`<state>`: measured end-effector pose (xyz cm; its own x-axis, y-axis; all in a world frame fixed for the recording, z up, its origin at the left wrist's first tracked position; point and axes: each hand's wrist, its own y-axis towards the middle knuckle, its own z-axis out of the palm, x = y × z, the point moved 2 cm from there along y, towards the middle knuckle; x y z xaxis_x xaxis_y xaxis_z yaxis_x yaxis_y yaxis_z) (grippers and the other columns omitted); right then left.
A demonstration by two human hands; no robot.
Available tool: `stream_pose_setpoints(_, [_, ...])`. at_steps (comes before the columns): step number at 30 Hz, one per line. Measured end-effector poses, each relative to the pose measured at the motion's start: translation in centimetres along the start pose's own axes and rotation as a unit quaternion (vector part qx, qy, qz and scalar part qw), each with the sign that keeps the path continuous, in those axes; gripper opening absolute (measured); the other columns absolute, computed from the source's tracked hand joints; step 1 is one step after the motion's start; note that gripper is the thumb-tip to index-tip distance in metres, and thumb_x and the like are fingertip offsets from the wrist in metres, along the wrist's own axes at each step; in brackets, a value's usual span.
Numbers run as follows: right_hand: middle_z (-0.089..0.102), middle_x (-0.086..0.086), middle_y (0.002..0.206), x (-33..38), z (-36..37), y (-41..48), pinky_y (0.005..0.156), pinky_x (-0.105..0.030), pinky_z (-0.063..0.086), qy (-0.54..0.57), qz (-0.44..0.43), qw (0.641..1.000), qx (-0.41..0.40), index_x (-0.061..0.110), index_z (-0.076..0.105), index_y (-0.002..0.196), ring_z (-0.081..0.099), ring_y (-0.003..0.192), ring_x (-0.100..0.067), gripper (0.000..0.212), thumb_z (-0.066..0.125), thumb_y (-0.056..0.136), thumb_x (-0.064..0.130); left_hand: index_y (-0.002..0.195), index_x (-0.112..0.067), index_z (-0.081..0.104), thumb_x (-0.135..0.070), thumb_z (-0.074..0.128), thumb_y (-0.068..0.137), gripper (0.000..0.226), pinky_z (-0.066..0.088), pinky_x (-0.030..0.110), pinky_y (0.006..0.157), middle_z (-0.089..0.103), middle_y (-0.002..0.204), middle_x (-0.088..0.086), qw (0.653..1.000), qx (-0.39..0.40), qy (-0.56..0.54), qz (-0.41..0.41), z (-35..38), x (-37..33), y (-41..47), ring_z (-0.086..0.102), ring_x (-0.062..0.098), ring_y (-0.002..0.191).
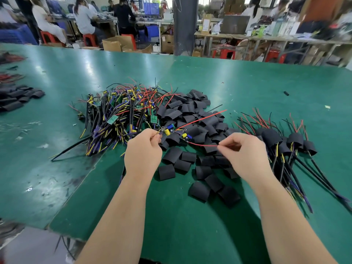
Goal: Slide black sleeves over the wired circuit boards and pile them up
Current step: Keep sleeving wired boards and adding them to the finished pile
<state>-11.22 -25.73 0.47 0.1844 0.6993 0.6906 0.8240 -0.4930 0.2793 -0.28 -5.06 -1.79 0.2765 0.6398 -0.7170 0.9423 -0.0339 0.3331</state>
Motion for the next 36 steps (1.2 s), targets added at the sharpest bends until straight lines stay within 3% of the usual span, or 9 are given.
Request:
stream_pose_setpoints(3, [0.062, 0.004, 0.103, 0.3, 0.8, -0.3, 0.085, -0.033, 0.028, -0.139, 0.013, 0.985, -0.1, 0.025, 0.074, 0.085, 0.051, 0.101, -0.026, 0.011, 0.07, 0.082, 0.015, 0.09, -0.024, 0.06, -0.022, 0.047, 0.097, 0.015, 0.051, 0.035, 0.069, 0.07, 0.081, -0.006, 1.0, 0.003, 0.006, -0.004, 0.2, 0.0, 0.0, 0.062, 0.021, 0.083])
stream_pose_setpoints(6, [0.059, -0.004, 0.103, 1.4, 1.9, -0.9, 0.085, -0.032, 0.028, -0.123, -0.039, 0.984, -0.12, 0.019, 0.074, 0.092, 0.05, 0.099, -0.031, 0.018, 0.068, 0.079, 0.009, 0.086, -0.024, 0.051, -0.024, 0.044, 0.097, 0.013, 0.038, 0.032, 0.054, 0.059, 0.071, -0.002, 0.997, 0.006, 0.067, 0.026, 0.5, -0.1, -0.3, 0.054, 0.028, 0.073])
stream_pose_setpoints(9, [0.068, -0.004, 0.093, 2.9, 3.5, -1.5, 0.084, -0.042, 0.045, -0.085, -0.127, 0.988, -0.018, 0.018, 0.074, 0.093, 0.06, 0.092, -0.029, 0.016, 0.063, 0.083, 0.011, 0.094, -0.021, 0.051, -0.024, 0.043, 0.096, 0.008, 0.025, 0.029, 0.051, 0.05, 0.069, -0.001, 0.988, 0.024, 0.148, 0.033, 0.9, -0.6, -0.7, 0.045, 0.027, 0.066])
stream_pose_setpoints(13, [0.062, 0.009, 0.113, 3.7, 6.8, -2.2, 0.086, -0.033, 0.03, -0.198, -0.187, 0.959, 0.085, 0.036, 0.064, 0.115, 0.047, 0.108, -0.022, 0.027, 0.046, 0.096, 0.036, 0.099, -0.022, 0.049, -0.019, 0.046, 0.091, 0.009, 0.017, 0.026, 0.047, 0.05, 0.075, 0.001, 0.974, 0.056, 0.219, 0.028, 1.8, -1.5, -1.3, 0.042, 0.026, 0.068])
stream_pose_setpoints(18, [0.055, 0.012, 0.121, 3.0, 7.8, -2.1, 0.086, -0.032, 0.019, -0.186, -0.188, 0.955, 0.133, 0.043, 0.064, 0.117, 0.039, 0.111, -0.02, 0.028, 0.047, 0.097, 0.035, 0.108, -0.017, 0.042, -0.016, 0.039, 0.096, 0.012, 0.031, 0.032, 0.056, 0.058, 0.105, 0.006, 0.958, 0.07, 0.272, 0.064, 3.1, -2.1, -1.8, 0.056, 0.028, 0.096])
stream_pose_setpoints(25, [0.058, 0.01, 0.109, 3.0, 7.0, -1.7, 0.086, -0.03, 0.022, -0.077, -0.136, 0.984, 0.089, 0.031, 0.066, 0.106, 0.048, 0.11, -0.017, 0.021, 0.063, 0.086, 0.028, 0.107, -0.016, 0.04, -0.016, 0.034, 0.098, 0.01, 0.033, 0.034, 0.061, 0.057, 0.104, 0.006, 0.976, 0.069, 0.181, 0.101, 3.2, -2.7, -2.0, 0.061, 0.035, 0.087])
stream_pose_setpoints(29, [0.062, 0.015, 0.106, 2.8, 6.7, -1.4, 0.081, -0.029, 0.019, -0.086, -0.062, 0.993, 0.048, 0.033, 0.058, 0.116, 0.051, 0.105, -0.012, 0.04, 0.071, 0.08, 0.044, 0.102, -0.016, 0.043, -0.015, 0.039, 0.096, 0.008, 0.033, 0.035, 0.063, 0.06, 0.105, 0.003, 0.988, 0.054, 0.076, 0.122, 2.7, -3.2, -2.1, 0.057, 0.036, 0.087])
stream_pose_setpoints(33, [0.065, 0.011, 0.079, 3.0, 5.6, -1.2, 0.072, -0.024, 0.045, 0.15, -0.029, 0.988, 0.037, 0.032, 0.062, 0.078, 0.056, 0.071, -0.003, 0.021, 0.082, 0.073, 0.027, 0.102, -0.011, 0.051, -0.01, 0.041, 0.097, 0.011, 0.031, 0.034, 0.063, 0.065, 0.102, 0.003, 0.989, 0.008, -0.029, 0.142, 1.9, -3.3, -2.1, 0.058, 0.033, 0.089])
stream_pose_setpoints(36, [0.069, -0.006, 0.082, 2.9, 5.5, -1.2, 0.055, -0.03, 0.05, 0.401, 0.031, 0.91, 0.098, 0.025, 0.058, 0.065, 0.056, 0.054, -0.016, 0.033, 0.076, 0.077, 0.0, 0.103, -0.006, 0.055, -0.001, 0.044, 0.094, 0.015, 0.041, 0.036, 0.068, 0.067, 0.094, 0.003, 0.983, 0.012, -0.074, 0.167, 1.8, -3.3, -2.1, 0.06, 0.03, 0.086])
